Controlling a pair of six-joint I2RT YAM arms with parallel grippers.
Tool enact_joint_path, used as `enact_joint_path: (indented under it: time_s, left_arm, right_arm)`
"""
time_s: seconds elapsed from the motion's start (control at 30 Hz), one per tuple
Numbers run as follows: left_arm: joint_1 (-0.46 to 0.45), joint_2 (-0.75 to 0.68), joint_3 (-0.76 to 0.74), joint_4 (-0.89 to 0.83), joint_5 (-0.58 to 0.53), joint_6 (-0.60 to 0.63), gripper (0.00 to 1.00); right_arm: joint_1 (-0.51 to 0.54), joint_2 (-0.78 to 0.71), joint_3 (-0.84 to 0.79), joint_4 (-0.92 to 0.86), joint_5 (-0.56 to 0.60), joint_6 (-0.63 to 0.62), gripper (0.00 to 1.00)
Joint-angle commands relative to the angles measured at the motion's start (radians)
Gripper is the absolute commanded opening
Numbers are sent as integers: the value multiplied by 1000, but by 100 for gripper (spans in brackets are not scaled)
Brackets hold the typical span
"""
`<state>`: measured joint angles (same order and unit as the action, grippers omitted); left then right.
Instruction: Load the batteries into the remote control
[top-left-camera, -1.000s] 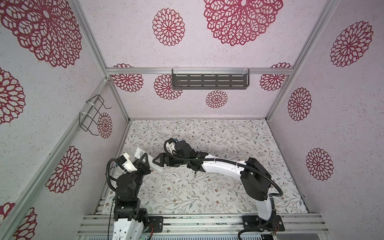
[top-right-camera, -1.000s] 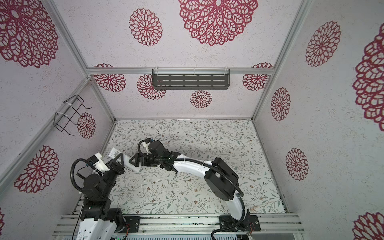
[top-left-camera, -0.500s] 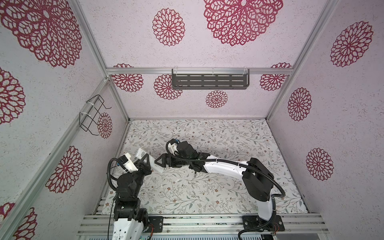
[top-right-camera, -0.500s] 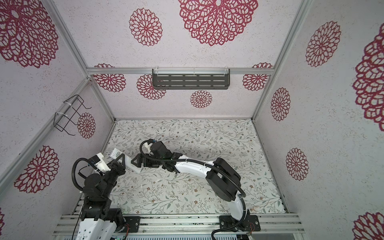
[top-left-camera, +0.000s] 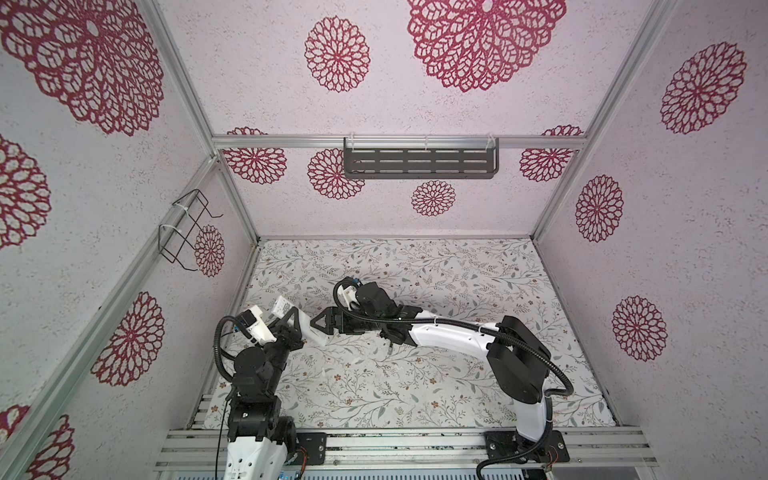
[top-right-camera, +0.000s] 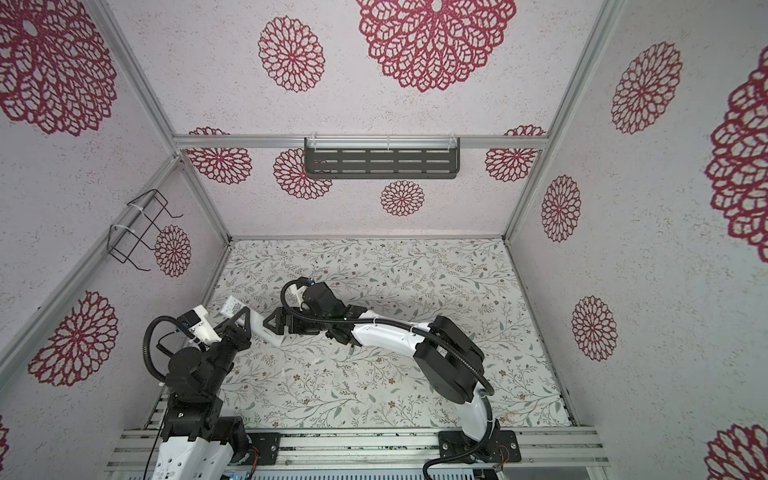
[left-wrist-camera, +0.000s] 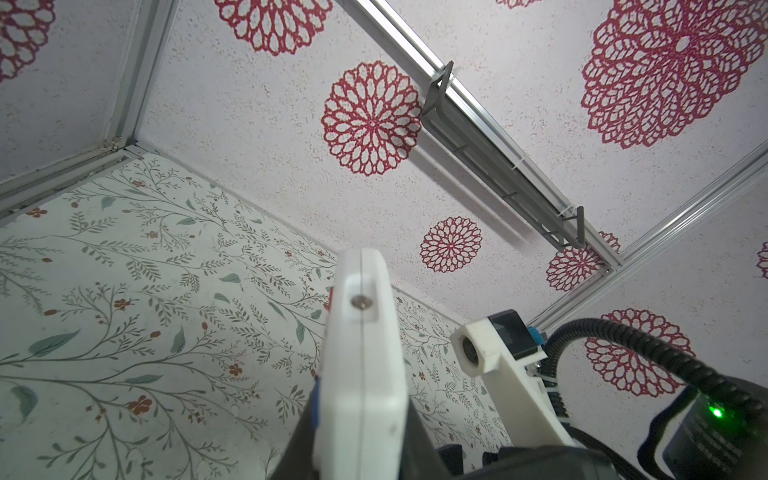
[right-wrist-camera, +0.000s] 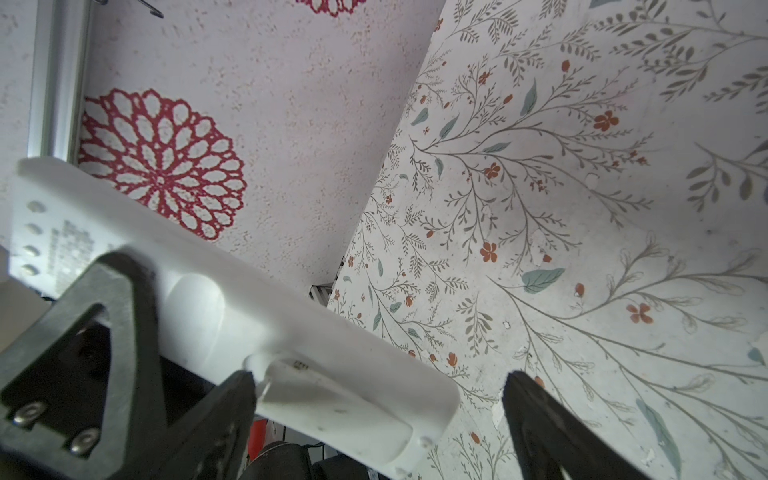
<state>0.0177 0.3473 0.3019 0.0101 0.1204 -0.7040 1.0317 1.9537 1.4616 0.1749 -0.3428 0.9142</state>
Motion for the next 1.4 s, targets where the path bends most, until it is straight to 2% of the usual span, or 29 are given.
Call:
enact_joint_path:
  time_s: [0.0,1.07,1.37]
  left_arm:
    - [2,-6,20,108,-14,-9,8]
    - [2,36,16,151,42,-34,10]
    - [2,49,17,158,59,-46,10]
  right_arm:
    - [-21,-49,-4,-50,41,-38,96]
    - [-19,-62,121,-73,18,-184,97]
    - [-18,-107,123,-104,53,-290,98]
